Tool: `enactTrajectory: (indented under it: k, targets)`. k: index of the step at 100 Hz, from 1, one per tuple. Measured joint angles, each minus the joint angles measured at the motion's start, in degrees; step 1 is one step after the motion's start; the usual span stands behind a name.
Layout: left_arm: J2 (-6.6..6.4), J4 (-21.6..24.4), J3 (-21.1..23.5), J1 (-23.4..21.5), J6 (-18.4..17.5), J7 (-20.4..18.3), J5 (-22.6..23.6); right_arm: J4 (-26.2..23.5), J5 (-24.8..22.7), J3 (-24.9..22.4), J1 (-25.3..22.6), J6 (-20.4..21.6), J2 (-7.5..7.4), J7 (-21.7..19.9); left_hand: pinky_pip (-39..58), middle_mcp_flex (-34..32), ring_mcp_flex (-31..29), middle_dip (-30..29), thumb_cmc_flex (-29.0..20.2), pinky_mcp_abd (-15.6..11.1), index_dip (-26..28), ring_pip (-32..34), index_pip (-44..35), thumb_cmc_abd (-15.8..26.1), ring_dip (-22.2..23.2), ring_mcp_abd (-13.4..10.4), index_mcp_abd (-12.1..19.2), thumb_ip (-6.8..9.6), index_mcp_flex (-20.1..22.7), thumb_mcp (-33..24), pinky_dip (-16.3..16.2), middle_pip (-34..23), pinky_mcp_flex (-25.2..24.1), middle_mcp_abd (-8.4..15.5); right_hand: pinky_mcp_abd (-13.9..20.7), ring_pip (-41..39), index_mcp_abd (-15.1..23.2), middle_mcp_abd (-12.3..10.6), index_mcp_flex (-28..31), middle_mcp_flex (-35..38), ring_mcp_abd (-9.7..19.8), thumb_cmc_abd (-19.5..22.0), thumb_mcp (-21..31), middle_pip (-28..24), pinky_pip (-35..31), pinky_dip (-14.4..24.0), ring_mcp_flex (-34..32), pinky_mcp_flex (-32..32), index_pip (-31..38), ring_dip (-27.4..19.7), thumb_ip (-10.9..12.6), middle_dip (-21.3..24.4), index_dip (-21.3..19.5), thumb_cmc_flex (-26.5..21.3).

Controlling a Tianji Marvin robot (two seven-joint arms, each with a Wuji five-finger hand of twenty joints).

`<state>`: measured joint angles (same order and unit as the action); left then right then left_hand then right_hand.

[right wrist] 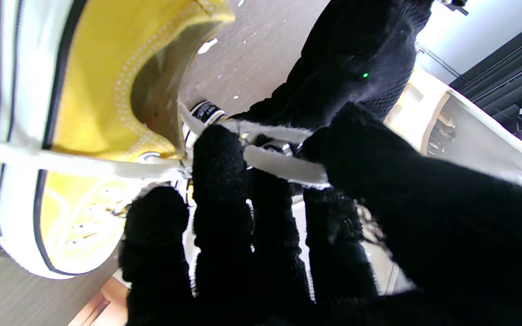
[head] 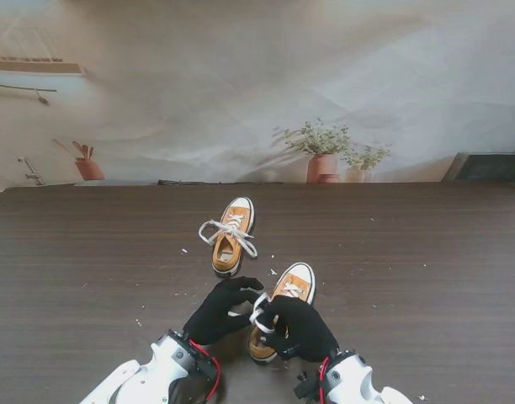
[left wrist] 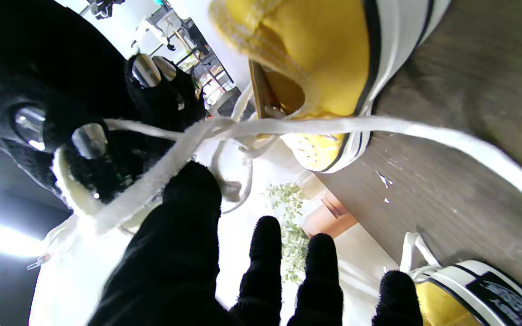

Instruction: Tie the shoelaces into a bow on the shoes

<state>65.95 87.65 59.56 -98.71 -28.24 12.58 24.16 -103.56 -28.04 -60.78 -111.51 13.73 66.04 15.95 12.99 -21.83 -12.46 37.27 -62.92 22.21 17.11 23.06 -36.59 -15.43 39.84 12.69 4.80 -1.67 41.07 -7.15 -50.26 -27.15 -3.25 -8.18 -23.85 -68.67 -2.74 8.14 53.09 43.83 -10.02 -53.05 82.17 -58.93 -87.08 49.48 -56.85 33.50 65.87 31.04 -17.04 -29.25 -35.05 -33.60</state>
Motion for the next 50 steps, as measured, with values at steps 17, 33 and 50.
enactTrajectory:
  k: [17,33,50]
  targets:
    - [0.08,0.3,0.7,-0.9,0.6,0.9,0.2,0.9,0.3,0.1,0.9,-1.3,0.06,0.0,0.0,-1.0,0.0,0.0,0.0,0.0,1.0,2.5,-5.1,0.5,-1.4,0.1,0.0,-0.39,2.9,1.6,-0.3,-1.0,0.0,0.0,0.0,0.0,0.0,0.0,0.0,0.0,0.0,0.0,0.0,0.1,0.0,0.0,0.0,0.0,0.0,0.0,0.0,0.4,0.0,0.0]
    - [0.18,0.3,1.0,-1.1,1.8,1.4,0.5,1.4,0.6,0.0,1.3,-2.0,0.13,0.3,0.0,-0.9,0.9,0.0,0.0,0.0,15.4,2.9,-9.1,1.8,-2.1,0.1,0.0,-0.80,-0.1,2.7,-0.5,-1.1,0.0,0.0,0.0,0.0,0.0,0.0,0.0,0.0,0.0,0.0,0.0,0.1,0.0,0.0,0.0,0.0,0.0,0.0,0.0,0.4,0.0,0.0]
    - [0.24,0.6,1.0,-1.2,2.7,0.9,-1.9,1.5,0.6,-0.7,1.3,-2.4,0.21,0.4,0.0,0.2,3.0,0.0,-1.2,0.0,22.2,2.1,-10.1,4.7,-3.7,0.1,-0.9,-0.67,-2.4,5.9,-0.6,-1.1,-0.2,0.0,0.0,0.0,0.0,0.0,0.0,0.0,0.0,0.0,0.0,0.1,0.0,0.0,0.0,0.0,0.0,0.0,0.0,0.4,0.0,0.0]
